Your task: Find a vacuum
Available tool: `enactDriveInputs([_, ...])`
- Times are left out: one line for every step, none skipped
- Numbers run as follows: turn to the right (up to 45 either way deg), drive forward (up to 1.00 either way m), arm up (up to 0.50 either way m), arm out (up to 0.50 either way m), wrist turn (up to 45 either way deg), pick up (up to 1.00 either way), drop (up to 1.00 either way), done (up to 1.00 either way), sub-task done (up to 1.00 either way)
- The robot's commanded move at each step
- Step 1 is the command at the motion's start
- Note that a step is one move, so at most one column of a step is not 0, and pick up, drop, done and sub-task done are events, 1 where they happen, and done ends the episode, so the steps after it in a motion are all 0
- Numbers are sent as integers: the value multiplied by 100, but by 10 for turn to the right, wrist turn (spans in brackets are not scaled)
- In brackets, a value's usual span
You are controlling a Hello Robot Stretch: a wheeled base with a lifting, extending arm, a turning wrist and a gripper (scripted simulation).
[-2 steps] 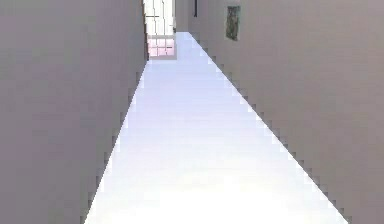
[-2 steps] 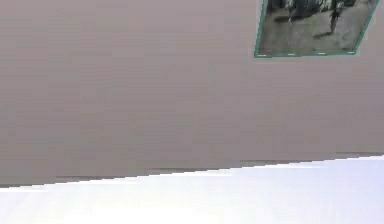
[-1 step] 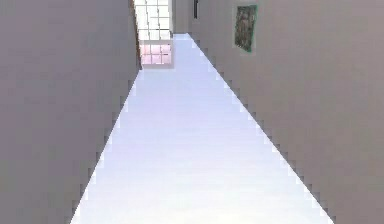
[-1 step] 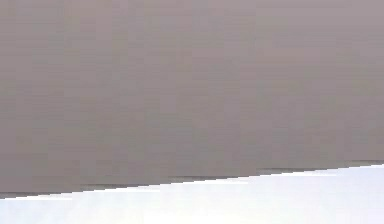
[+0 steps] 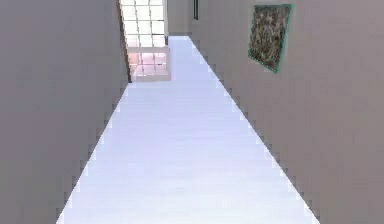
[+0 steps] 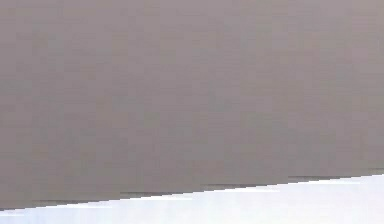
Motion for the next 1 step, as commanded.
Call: enactDriveInputs([0,100,0,0,0,0,0,0,0])
